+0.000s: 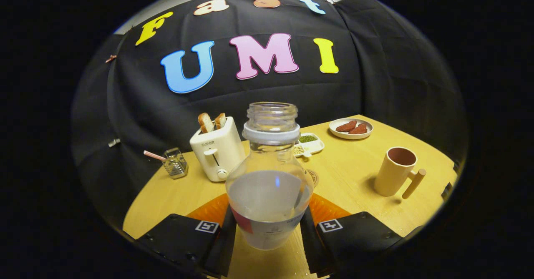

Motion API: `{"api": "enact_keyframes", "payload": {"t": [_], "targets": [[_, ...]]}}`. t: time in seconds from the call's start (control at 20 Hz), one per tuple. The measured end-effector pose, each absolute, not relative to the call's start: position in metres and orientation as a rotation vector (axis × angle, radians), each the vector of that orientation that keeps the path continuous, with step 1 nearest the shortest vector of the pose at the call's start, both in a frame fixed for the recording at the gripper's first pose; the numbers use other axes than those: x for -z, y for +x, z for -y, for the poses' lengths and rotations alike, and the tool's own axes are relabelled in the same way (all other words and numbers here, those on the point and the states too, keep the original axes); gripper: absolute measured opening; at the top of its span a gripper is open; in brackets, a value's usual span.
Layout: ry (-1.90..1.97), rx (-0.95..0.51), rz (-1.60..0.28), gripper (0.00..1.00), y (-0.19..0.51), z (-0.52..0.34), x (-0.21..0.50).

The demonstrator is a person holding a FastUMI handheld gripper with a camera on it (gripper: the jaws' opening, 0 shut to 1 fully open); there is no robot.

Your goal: Take the bottle from table, then pour the juice into the cup, finally place the bottle on the coaster

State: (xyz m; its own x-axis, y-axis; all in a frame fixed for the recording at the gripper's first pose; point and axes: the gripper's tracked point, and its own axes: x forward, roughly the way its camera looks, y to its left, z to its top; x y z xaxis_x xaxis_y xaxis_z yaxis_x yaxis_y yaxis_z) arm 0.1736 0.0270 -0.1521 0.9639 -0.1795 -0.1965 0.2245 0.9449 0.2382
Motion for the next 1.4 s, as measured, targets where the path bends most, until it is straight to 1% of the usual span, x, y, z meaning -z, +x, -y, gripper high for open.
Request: {"api": "enact_keyframes", "payload": {"t": [0.35,0.6,0.85,1.0,1.4], "targets": [[0.528,0.088,-0.142,0.71,0.161,-0.002,0.115],[0.744,0.069,-0.150,0.71,0.158,0.033,0.109],[0.925,0.054,-0.201,0.71,0.161,0.066,0.121],[1.045,0.063,-0.194,0.71,0.164,0.086,0.122],[1.394,0.165,-0.192,0.71,0.180,0.124,0.136]]}}
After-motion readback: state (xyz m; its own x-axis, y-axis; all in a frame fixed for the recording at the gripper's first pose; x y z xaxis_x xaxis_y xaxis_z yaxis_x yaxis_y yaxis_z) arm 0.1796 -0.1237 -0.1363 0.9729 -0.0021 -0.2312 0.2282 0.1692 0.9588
